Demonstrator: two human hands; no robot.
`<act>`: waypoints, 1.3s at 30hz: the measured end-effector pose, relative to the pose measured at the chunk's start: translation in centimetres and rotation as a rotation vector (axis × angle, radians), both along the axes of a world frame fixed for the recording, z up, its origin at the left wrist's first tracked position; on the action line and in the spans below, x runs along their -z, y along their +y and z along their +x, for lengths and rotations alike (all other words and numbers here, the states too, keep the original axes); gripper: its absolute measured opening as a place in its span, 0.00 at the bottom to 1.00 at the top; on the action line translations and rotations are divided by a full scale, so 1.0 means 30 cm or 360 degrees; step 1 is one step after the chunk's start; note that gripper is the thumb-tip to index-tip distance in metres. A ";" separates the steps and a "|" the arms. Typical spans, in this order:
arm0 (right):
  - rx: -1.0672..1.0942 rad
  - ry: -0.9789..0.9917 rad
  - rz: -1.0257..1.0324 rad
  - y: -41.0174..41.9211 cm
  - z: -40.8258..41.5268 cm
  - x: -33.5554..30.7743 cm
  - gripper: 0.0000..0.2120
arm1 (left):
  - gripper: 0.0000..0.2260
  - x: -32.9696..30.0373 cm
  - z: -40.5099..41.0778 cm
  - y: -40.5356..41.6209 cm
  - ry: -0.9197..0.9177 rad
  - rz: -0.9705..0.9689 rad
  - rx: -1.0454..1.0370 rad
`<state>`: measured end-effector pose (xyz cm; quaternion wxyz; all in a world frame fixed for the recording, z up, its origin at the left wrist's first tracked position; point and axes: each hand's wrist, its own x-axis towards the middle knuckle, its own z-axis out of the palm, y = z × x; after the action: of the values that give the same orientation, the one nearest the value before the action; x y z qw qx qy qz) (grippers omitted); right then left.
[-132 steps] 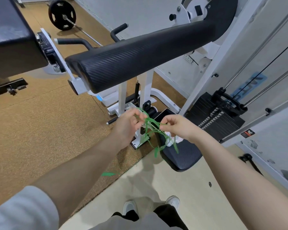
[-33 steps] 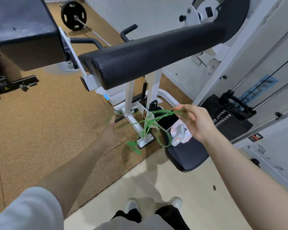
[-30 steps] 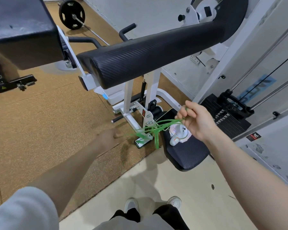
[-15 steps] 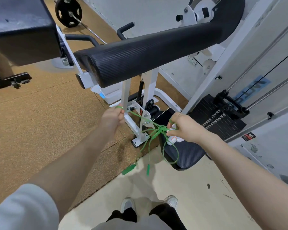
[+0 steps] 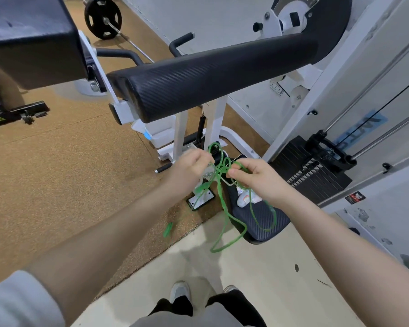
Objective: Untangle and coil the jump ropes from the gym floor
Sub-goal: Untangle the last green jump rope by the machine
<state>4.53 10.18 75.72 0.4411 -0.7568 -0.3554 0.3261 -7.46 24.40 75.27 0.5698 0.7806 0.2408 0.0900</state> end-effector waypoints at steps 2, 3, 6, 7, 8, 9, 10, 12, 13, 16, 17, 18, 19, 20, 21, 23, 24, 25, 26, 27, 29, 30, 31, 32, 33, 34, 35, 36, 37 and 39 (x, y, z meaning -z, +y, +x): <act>0.0012 0.0100 0.0063 0.006 -0.004 -0.002 0.12 | 0.10 0.001 0.003 -0.033 -0.0079 -0.0097 0.0036; 0.0015 0.0138 0.0090 0.006 -0.004 -0.002 0.12 | 0.09 0.004 0.009 -0.042 -0.0088 -0.0192 0.0042; -0.0041 0.0207 0.0102 -0.003 0.007 0.006 0.11 | 0.08 0.015 0.020 -0.059 -0.0067 -0.0409 0.0023; -0.0083 0.0230 0.0094 -0.009 0.010 0.009 0.10 | 0.08 0.019 0.021 -0.061 -0.0053 -0.0398 0.0029; -0.0121 0.0250 0.0083 -0.016 0.016 0.012 0.09 | 0.09 0.023 0.021 -0.063 -0.0036 -0.0385 0.0040; -0.0134 0.0274 0.0080 -0.023 0.020 0.012 0.07 | 0.09 0.025 0.021 -0.066 -0.0026 -0.0397 0.0055; -0.0112 0.0295 0.0082 -0.030 0.029 0.015 0.07 | 0.08 0.026 0.020 -0.068 -0.0023 -0.0429 0.0061; 0.0040 0.0254 0.0115 -0.044 0.050 0.026 0.09 | 0.06 0.035 0.025 -0.068 0.0010 -0.0460 -0.0005; 0.0157 0.0159 0.0133 -0.053 0.065 0.037 0.09 | 0.04 0.044 0.029 -0.065 0.0041 -0.0469 -0.0084; 0.0441 -0.0074 0.0154 -0.080 0.103 0.049 0.08 | 0.03 0.067 0.038 -0.060 0.0087 -0.0643 -0.0319; 0.0513 -0.0055 0.0170 -0.089 0.112 0.042 0.08 | 0.04 0.073 0.041 -0.060 0.0086 -0.0768 -0.0378; 0.0591 0.0004 0.0200 -0.101 0.127 0.035 0.09 | 0.05 0.083 0.042 -0.056 0.0067 -0.0935 -0.0446; 0.0672 0.0112 0.0252 -0.115 0.147 0.029 0.10 | 0.06 0.092 0.041 -0.052 0.0032 -0.1126 -0.0513; 0.0748 0.0264 0.0319 -0.132 0.169 0.028 0.09 | 0.06 0.099 0.039 -0.047 -0.0012 -0.1307 -0.0569; 0.0805 0.0401 0.0365 -0.149 0.188 0.030 0.09 | 0.07 0.106 0.037 -0.043 -0.0058 -0.1464 -0.0622; 0.0823 0.0463 0.0317 -0.182 0.217 0.046 0.10 | 0.08 0.115 0.040 -0.047 -0.0149 -0.1704 -0.0733; 0.0814 0.0459 0.0262 -0.192 0.228 0.058 0.10 | 0.09 0.118 0.047 -0.055 -0.0179 -0.1789 -0.0798; 0.0815 0.0470 0.0223 -0.199 0.235 0.066 0.11 | 0.10 0.123 0.058 -0.064 -0.0182 -0.1848 -0.0872; 0.0844 0.0503 0.0207 -0.203 0.246 0.077 0.11 | 0.10 0.125 0.067 -0.075 -0.0147 -0.1863 -0.0941; 0.0905 0.0565 0.0208 -0.207 0.256 0.080 0.12 | 0.10 0.132 0.075 -0.080 -0.0080 -0.1835 -0.1004; 0.1074 0.0841 0.0274 -0.217 0.281 0.081 0.12 | 0.09 0.145 0.077 -0.081 0.0070 -0.1776 -0.1049; 0.1142 0.1092 0.0369 -0.224 0.293 0.085 0.12 | 0.09 0.149 0.075 -0.078 0.0125 -0.1773 -0.1028; 0.1191 0.1364 0.0497 -0.231 0.298 0.086 0.13 | 0.11 0.150 0.071 -0.075 0.0166 -0.1782 -0.1002; 0.1227 0.1590 0.0645 -0.235 0.301 0.088 0.14 | 0.12 0.145 0.067 -0.074 0.0194 -0.1804 -0.0984; 0.1265 0.1735 0.0782 -0.238 0.304 0.090 0.14 | 0.13 0.149 0.065 -0.068 0.0195 -0.1829 -0.0989; 0.1318 0.1802 0.0891 -0.239 0.310 0.090 0.15 | 0.14 0.148 0.061 -0.063 0.0161 -0.1857 -0.1029; 0.1373 0.1801 0.0969 -0.241 0.315 0.087 0.16 | 0.13 0.146 0.057 -0.056 0.0105 -0.1878 -0.1098; 0.1409 0.1769 0.1028 -0.244 0.322 0.087 0.17 | 0.10 0.145 0.052 -0.051 0.0029 -0.1911 -0.1188; 0.1417 0.1751 0.1080 -0.249 0.326 0.084 0.17 | 0.09 0.143 0.046 -0.049 -0.0067 -0.1965 -0.1275; 0.1370 0.1758 0.1150 -0.256 0.333 0.087 0.16 | 0.09 0.140 0.036 -0.053 -0.0316 -0.2113 -0.1457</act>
<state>14.53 2.51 73.11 0.8600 -0.3661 0.1555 0.3198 -6.38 22.81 71.07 0.8394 0.0923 0.4877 0.2214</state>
